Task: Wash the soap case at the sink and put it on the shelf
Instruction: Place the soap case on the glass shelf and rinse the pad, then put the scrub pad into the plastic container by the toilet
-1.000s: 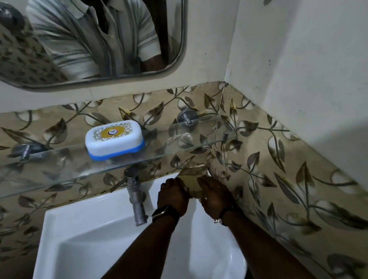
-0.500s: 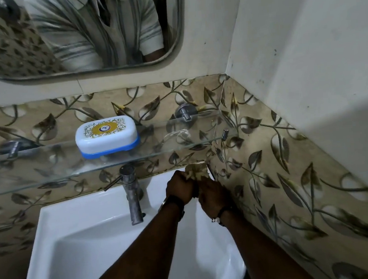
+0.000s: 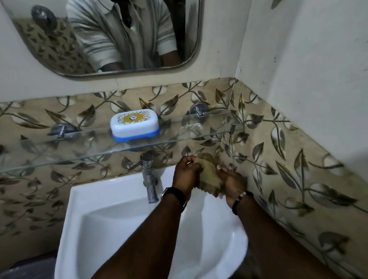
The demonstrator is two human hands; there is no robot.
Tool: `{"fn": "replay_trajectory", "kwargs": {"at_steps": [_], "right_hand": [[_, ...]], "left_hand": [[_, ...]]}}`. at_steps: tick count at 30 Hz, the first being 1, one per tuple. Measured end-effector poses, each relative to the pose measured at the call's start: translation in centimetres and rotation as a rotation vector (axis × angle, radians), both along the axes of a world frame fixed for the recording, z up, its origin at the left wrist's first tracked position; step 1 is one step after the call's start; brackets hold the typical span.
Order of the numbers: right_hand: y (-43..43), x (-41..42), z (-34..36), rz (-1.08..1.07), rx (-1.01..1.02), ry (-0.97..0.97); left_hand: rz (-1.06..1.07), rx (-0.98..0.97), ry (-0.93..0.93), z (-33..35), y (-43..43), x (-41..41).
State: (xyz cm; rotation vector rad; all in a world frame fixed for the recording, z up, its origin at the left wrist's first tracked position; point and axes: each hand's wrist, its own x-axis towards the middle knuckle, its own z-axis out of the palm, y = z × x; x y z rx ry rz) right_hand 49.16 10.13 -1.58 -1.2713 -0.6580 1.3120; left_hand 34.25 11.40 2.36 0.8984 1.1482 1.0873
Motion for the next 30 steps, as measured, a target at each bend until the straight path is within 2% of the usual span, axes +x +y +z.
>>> {"fn": "replay_trajectory", "kwargs": {"at_steps": [5,11,22,30], "right_hand": [[-1.7,-3.7,4.6,0.075,0.056,-0.036],[-2.3,-13.5,8.4,0.224,0.119,-0.081],[-7.9,-38.4,9.2,0.675,0.167,-0.167],[-13.1,-52.0,8.6,0.951,0.234,-0.256]], "left_hand": [[0.105,0.050,-0.026,2.8,-3.4,-3.8],[0.345,0.104,-0.003,5.4,-7.0,-13.1],[0.883,0.112,-0.005,5.5,-18.9,-35.2],[1.121,0.109,0.002,4.6,-27.7,-46.2]]}}
